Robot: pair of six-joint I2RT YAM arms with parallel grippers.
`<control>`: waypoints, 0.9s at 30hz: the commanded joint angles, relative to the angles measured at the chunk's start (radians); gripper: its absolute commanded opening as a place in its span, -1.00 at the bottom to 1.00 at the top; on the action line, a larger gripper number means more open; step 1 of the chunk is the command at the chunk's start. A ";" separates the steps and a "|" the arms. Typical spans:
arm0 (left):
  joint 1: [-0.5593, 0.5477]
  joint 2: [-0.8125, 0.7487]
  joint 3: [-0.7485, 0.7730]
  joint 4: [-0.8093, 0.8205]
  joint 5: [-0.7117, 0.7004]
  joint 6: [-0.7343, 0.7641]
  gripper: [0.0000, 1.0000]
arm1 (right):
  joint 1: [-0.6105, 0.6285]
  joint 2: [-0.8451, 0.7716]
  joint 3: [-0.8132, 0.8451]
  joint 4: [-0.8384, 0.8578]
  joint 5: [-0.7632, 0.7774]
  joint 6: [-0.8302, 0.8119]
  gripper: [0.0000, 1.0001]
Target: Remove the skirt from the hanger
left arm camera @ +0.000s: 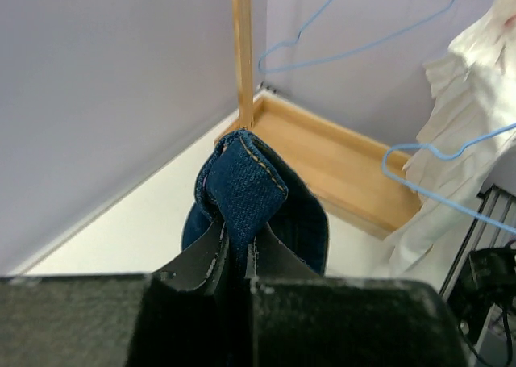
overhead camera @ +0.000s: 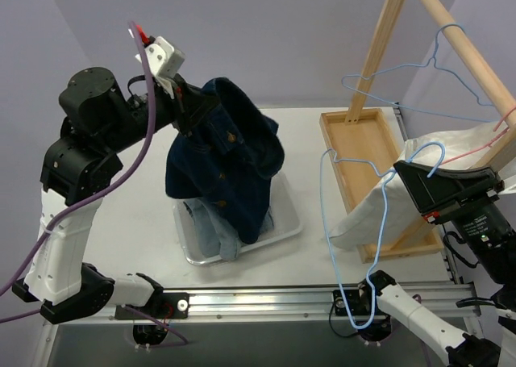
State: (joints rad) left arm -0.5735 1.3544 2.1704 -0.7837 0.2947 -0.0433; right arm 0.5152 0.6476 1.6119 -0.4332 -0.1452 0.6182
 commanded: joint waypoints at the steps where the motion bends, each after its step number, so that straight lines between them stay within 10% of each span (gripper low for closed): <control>1: 0.014 -0.023 -0.056 -0.031 -0.017 0.042 -0.95 | 0.034 0.001 0.029 -0.010 0.074 -0.035 -1.00; 12: 0.041 -0.115 -0.546 0.089 0.278 -0.064 -0.95 | 0.120 0.023 -0.040 0.020 0.173 -0.034 -1.00; 20: 0.034 -0.017 -0.892 0.714 0.642 -0.571 -0.95 | 0.121 0.043 -0.073 0.028 0.176 -0.032 -1.00; 27: -0.069 -0.049 -0.953 0.835 0.563 -0.615 -0.95 | 0.124 0.037 -0.076 0.004 0.191 -0.040 -1.00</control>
State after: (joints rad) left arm -0.5903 1.3731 1.1687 -0.1181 0.8375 -0.6182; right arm 0.6300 0.6777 1.5322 -0.4770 0.0219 0.5964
